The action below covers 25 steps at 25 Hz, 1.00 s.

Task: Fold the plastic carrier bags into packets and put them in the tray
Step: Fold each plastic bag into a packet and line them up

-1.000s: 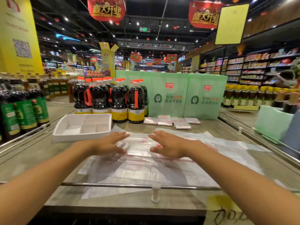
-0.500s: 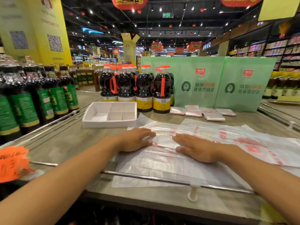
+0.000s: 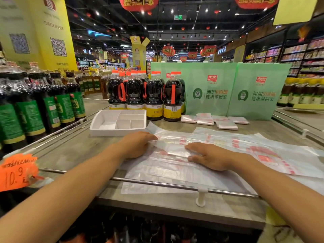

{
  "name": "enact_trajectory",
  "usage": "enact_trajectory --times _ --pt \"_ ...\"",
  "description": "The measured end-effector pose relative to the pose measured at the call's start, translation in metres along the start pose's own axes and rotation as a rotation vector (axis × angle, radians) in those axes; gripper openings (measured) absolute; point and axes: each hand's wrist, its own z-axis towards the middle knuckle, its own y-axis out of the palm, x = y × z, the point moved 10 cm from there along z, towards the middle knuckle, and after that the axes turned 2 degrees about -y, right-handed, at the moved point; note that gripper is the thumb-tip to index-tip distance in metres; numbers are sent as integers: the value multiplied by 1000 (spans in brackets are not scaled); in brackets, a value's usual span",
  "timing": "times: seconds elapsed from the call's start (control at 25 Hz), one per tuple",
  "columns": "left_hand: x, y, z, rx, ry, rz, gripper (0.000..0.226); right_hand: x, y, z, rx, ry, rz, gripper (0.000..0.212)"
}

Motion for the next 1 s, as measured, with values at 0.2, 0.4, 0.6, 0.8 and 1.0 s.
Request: enact_trajectory --times 0.2,0.4,0.6,0.8,1.0 --pt "-10 -5 0 61 -31 -9 34 13 -6 -7 -30 67 70 65" --pt "-13 -13 6 157 -86 -93 26 45 -4 -28 -81 126 2 70" --pt "8 -38 17 212 -75 -272 27 46 7 -35 -76 138 -67 66" --pt "50 -42 39 119 24 -305 24 45 6 -36 -85 139 -78 65" --pt "83 -11 44 71 117 -266 19 46 5 -35 -62 150 -36 69"
